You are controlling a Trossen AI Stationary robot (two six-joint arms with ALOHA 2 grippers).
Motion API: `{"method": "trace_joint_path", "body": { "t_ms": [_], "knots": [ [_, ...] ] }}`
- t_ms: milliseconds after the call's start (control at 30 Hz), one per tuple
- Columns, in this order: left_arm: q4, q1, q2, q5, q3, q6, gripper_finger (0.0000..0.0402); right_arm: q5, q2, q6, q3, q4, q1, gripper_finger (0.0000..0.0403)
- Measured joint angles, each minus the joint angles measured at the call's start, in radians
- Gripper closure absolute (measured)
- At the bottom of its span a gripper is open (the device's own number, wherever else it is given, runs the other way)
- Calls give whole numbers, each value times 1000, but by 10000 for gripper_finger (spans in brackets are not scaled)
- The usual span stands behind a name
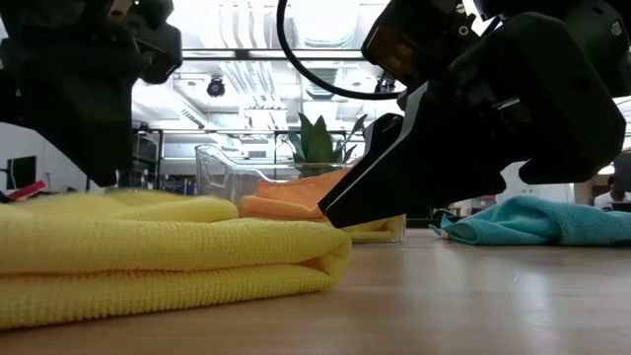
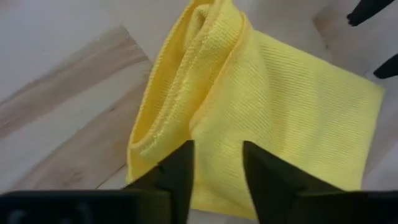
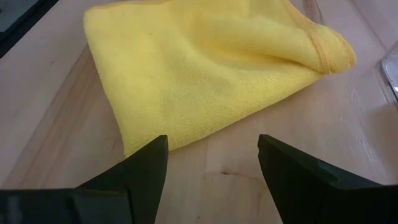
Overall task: Fold microfiber towels
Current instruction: Fold the yellow microfiber towel
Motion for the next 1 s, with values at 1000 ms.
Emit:
{"method": "trace_joint_path", "body": {
  "t_ms": [1000],
  "knots": [
    [95, 2, 84, -45, -53, 147, 220, 0, 0, 0, 0, -1, 0, 165]
  ]
}}
